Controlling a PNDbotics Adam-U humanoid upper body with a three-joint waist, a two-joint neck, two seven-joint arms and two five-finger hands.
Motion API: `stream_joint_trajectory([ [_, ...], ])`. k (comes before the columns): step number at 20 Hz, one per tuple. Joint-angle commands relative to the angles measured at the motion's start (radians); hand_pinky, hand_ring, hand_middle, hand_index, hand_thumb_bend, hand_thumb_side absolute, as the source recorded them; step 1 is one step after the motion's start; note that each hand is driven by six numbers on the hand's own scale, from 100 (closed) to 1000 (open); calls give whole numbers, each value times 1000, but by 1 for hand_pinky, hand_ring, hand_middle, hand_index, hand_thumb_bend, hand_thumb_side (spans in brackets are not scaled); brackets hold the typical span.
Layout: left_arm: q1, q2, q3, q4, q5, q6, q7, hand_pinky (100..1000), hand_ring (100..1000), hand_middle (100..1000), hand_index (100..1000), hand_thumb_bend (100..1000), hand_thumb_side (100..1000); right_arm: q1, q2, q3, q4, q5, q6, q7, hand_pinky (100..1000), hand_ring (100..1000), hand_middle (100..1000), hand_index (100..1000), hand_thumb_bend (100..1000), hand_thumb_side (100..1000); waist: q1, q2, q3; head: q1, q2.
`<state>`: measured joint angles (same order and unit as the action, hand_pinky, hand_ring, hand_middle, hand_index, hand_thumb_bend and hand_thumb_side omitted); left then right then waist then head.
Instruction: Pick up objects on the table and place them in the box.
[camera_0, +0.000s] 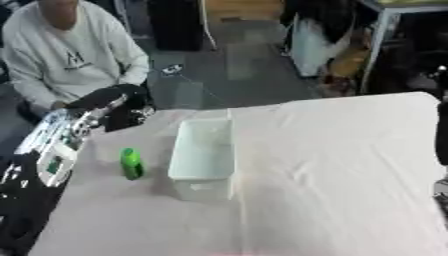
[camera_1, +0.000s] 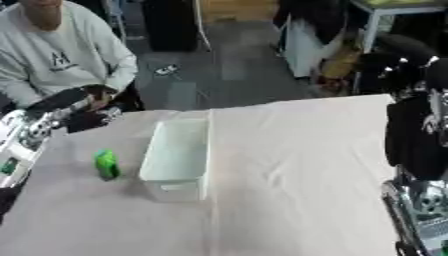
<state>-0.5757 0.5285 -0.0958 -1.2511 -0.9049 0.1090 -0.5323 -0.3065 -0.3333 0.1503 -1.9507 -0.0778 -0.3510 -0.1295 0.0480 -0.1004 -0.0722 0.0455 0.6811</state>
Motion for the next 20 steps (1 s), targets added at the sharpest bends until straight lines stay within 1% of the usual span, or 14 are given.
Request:
stream_joint_trajectory([
  [1,-31,38,9,52,-67,59,-128,950,928,1000,1000,449,1000,-6,-14,-6,-9,-4,3,1,671,669,714,754,100,962,1,-8,-1,12,-17],
  [4,-43,39,7,90,-123,106,-245,947,931,1000,1000,439,1000,-6,-15,-5,-9,-4,4,3,671,669,712,754,100,963,1,-9,-2,16,-19],
  [5,-46,39,6,102,-140,117,-278,928,929,1000,1000,438,1000,-6,-15,-4,-8,-4,5,4,671,669,711,754,100,963,1,-9,-2,18,-19],
  [7,-52,37,6,126,-166,132,-329,900,928,1000,1000,438,1000,-6,-15,-4,-8,-4,5,5,671,668,708,756,100,963,0,-9,-2,20,-20],
  [9,-57,35,7,149,-187,142,-360,896,929,1000,1000,440,1000,-6,-14,-4,-8,-3,6,6,670,668,706,758,100,964,0,-9,-2,23,-21],
  [12,-63,31,11,175,-210,148,-371,909,936,1000,1000,446,1000,-7,-14,-3,-7,-3,7,8,670,667,704,759,100,963,0,-9,-3,27,-25],
  [16,-70,31,5,207,-238,139,-366,929,953,1000,1000,458,1000,-7,-13,-2,-6,-5,8,10,671,668,701,760,100,963,0,-9,-3,30,-25],
  [17,-72,29,3,217,-244,132,-363,932,958,1000,1000,471,1000,-7,-13,-1,-6,-6,8,11,671,668,700,760,100,963,0,-10,-3,30,-24],
  [18,-74,27,1,225,-246,121,-355,930,956,1000,1000,463,1000,-7,-13,-1,-6,-6,8,12,671,668,701,760,100,963,0,-10,-3,31,-23],
  [19,-75,26,1,232,-244,110,-345,942,964,1000,1000,502,1000,-7,-13,-1,-6,-7,8,13,671,668,699,760,100,964,0,-10,-4,31,-23],
  [20,-74,23,1,237,-237,94,-329,951,972,1000,1000,511,1000,-8,-13,-2,-6,-8,8,13,671,668,699,760,100,962,-1,-10,-4,30,-24],
])
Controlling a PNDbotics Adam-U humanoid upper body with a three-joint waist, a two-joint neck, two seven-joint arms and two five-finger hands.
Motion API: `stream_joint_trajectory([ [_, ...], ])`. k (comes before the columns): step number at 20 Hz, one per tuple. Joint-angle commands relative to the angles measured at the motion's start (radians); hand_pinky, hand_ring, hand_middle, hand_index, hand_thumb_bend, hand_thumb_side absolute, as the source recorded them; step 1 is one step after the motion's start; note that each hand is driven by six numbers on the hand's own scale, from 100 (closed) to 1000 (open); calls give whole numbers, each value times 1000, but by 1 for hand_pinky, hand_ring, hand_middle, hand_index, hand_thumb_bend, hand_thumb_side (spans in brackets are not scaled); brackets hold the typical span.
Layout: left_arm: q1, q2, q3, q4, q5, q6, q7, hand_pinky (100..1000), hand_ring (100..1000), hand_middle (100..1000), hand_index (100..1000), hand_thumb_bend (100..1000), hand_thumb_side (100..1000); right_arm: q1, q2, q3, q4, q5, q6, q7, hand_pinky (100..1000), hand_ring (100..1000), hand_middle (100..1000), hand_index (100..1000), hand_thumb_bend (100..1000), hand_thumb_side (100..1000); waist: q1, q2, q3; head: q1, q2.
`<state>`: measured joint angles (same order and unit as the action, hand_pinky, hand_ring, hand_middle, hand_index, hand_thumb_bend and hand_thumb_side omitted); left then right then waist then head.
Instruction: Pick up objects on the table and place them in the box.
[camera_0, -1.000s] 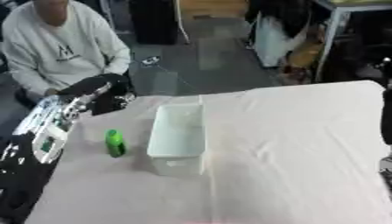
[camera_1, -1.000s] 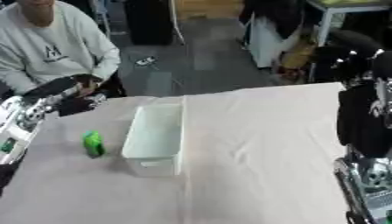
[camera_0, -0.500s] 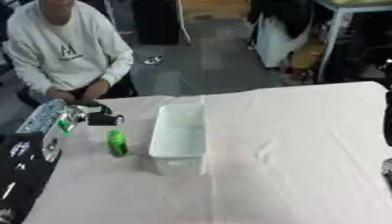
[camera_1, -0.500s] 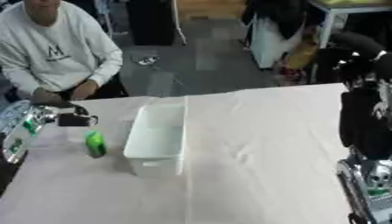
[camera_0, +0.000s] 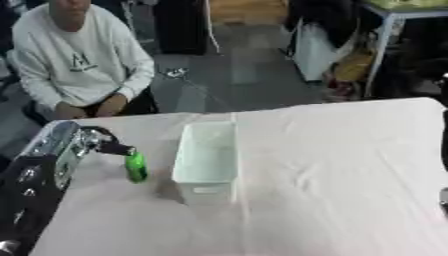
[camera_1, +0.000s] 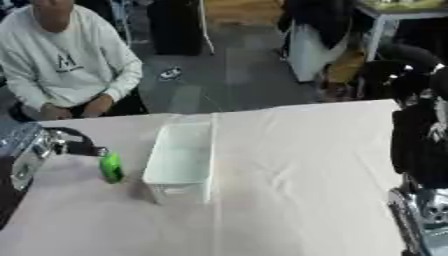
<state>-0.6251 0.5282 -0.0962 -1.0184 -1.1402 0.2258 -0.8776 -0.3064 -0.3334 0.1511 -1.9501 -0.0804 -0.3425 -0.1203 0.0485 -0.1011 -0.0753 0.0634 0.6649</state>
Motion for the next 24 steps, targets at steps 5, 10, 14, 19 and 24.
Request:
stream_joint_trajectory([
  [5,-28,17,-12,50,17,-74,19,1000,1000,1000,1000,1000,765,-9,-12,-2,-7,-8,0,7,673,671,698,761,100,962,-1,-9,-3,16,-7],
  [10,-41,5,-22,87,-10,-93,-28,1000,1000,1000,1000,1000,664,-11,-10,-2,-7,-11,0,9,674,672,697,761,100,961,-1,-9,-5,20,-5],
  [14,-49,-3,-19,87,-36,-111,-27,1000,1000,1000,1000,1000,691,-12,-9,-2,-6,-12,0,9,674,672,697,761,100,961,0,-9,-7,23,-5],
  [19,-62,0,-22,60,-135,-115,3,1000,1000,1000,1000,1000,707,-12,-9,-1,-5,-13,0,10,674,672,696,761,100,961,0,-9,-8,28,-2],
  [24,-82,-7,-15,27,-255,-136,26,1000,1000,1000,1000,1000,688,-12,-9,-1,-5,-15,0,12,672,672,696,762,100,960,0,-10,-8,34,-3],
])
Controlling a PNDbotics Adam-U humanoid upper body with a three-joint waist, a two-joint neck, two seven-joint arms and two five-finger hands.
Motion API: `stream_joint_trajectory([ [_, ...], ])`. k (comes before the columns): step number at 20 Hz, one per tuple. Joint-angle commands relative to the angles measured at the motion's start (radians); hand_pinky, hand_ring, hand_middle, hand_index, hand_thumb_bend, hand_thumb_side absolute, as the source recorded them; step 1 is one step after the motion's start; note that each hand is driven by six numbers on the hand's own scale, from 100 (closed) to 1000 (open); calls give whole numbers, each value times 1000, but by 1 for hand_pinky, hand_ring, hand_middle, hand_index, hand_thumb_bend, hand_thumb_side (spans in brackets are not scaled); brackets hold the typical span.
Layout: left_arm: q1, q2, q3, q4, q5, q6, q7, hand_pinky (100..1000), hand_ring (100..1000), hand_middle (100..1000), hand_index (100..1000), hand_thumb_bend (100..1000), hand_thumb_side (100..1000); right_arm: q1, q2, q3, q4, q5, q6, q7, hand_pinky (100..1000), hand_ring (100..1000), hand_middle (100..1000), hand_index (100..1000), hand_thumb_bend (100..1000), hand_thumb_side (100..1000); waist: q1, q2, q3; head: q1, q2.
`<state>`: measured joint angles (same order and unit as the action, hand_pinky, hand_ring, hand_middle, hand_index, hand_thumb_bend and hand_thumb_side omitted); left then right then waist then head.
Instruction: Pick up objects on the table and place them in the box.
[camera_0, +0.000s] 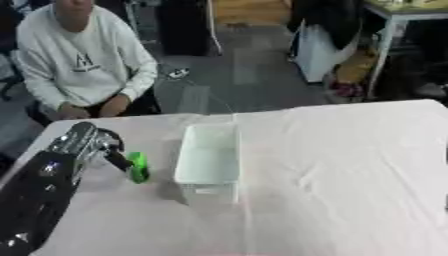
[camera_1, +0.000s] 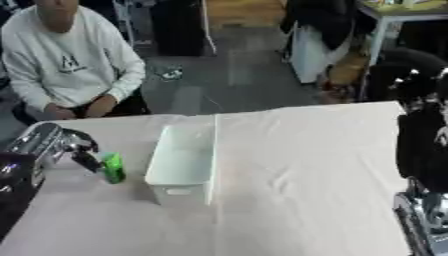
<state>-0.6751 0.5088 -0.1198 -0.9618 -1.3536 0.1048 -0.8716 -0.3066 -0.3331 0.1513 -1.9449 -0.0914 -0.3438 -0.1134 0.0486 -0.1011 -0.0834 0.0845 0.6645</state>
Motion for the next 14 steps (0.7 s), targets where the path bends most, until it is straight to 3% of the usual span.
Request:
stream_joint_trajectory([
  [1,-33,10,10,-31,-45,-29,40,1000,1000,1000,1000,1000,692,-12,-9,-1,-10,-4,1,5,672,672,696,762,100,960,0,-10,-1,14,-4],
  [8,-35,-24,45,70,126,-141,296,1000,1000,1000,1000,1000,772,-14,-4,-1,-10,-8,3,6,666,671,695,762,100,959,-1,-9,-5,20,-15],
  [14,-45,-40,44,171,181,-114,289,1000,1000,1000,1000,1000,745,-14,-3,-2,-10,-9,4,8,661,671,694,762,100,961,-2,-7,-5,35,-11],
])
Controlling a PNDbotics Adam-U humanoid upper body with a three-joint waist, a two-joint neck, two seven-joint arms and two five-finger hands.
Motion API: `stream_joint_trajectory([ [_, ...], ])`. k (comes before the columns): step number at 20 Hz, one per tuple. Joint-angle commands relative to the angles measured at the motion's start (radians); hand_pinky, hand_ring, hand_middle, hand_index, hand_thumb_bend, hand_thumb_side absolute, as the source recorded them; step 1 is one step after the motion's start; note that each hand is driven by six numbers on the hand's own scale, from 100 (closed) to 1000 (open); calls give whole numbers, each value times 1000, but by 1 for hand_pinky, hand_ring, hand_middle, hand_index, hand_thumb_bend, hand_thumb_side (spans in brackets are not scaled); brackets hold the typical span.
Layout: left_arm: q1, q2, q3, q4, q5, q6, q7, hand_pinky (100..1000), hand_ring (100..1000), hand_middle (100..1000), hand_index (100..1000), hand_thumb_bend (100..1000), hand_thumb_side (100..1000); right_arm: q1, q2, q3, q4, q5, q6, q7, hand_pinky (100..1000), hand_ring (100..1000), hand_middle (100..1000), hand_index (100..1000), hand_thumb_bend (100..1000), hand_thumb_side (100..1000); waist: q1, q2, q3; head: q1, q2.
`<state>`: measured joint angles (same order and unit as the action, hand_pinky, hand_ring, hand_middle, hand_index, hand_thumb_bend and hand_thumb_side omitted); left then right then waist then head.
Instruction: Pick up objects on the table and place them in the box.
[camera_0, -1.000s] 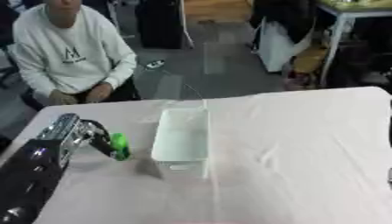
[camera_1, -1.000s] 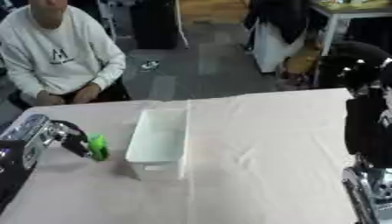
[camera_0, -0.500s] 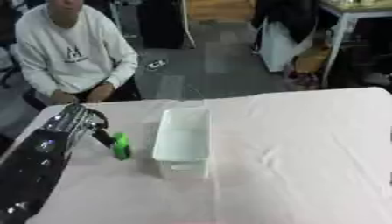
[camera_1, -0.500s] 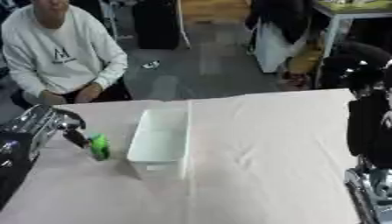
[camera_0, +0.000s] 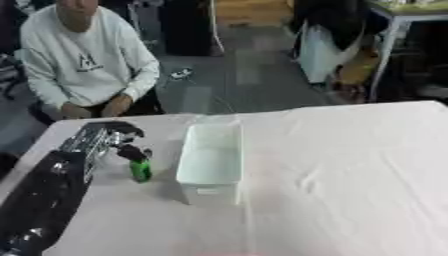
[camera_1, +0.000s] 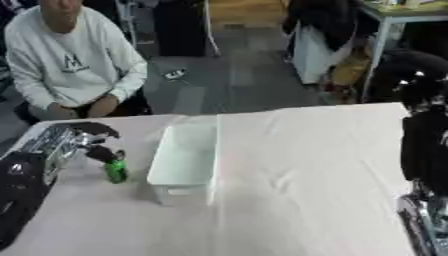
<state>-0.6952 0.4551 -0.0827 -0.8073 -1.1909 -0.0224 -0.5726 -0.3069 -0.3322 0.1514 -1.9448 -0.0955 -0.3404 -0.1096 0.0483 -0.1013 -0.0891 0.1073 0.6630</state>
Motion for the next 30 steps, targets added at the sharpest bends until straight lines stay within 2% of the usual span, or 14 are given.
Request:
stream_joint_trajectory([
  [1,-24,12,5,23,22,18,-24,1000,1000,1000,1000,1000,732,-14,-4,-1,-10,-5,1,5,661,671,694,763,100,961,-2,-7,1,13,-8],
  [9,10,-7,-12,51,23,20,-63,1000,1000,1000,1000,1000,692,-16,-2,-3,-11,-6,6,7,657,670,695,763,100,959,-2,-9,-1,19,-24],
  [12,23,-10,-19,64,14,21,-70,1000,1000,1000,1000,1000,643,-17,-2,-3,-11,-5,8,9,654,669,696,764,100,960,-2,-9,-2,20,-28],
  [17,38,-15,-16,87,-20,46,-56,986,1000,1000,1000,1000,611,-18,-2,-3,-11,-4,12,11,651,667,696,764,100,960,-2,-8,-2,20,-37],
  [18,41,-17,-15,91,-24,51,-48,886,980,1000,1000,1000,606,-18,-2,-3,-11,-4,13,12,650,667,697,765,100,961,-2,-8,-2,20,-38],
  [19,45,-18,-15,95,-26,56,-41,912,995,1000,1000,1000,609,-18,-2,-3,-11,-4,13,12,651,667,697,765,100,960,-2,-8,-1,21,-38],
  [20,49,-19,-16,101,-29,61,-38,787,920,1000,1000,1000,586,-18,-2,-3,-11,-4,14,12,649,666,697,765,100,959,-2,-7,-1,22,-39],
  [24,64,-23,-29,128,-64,92,-70,674,862,1000,1000,977,548,-19,-2,-3,-11,-2,17,12,648,666,699,766,100,962,-2,-8,-1,28,-42],
  [26,74,-28,-34,136,-83,97,-89,581,822,1000,1000,872,508,-19,-3,-3,-11,-1,20,11,647,665,699,766,100,963,-2,-8,0,29,-43],
  [27,81,-32,-35,137,-89,99,-93,509,788,1000,1000,713,498,-19,-3,-3,-12,0,21,11,647,665,699,766,100,963,-3,-8,0,29,-45],
  [28,85,-34,-35,138,-92,100,-93,458,761,1000,1000,621,504,-19,-3,-3,-12,1,21,11,647,665,699,766,100,963,-3,-8,0,29,-47],
  [29,91,-37,-33,133,-94,102,-79,375,713,991,1000,467,553,-19,-2,-4,-12,2,22,11,646,664,699,766,100,963,-3,-8,1,30,-49],
  [30,96,-39,-31,129,-94,105,-59,300,647,930,1000,221,704,-19,-2,-4,-12,2,23,10,645,663,699,766,100,963,-3,-8,1,30,-52],
])
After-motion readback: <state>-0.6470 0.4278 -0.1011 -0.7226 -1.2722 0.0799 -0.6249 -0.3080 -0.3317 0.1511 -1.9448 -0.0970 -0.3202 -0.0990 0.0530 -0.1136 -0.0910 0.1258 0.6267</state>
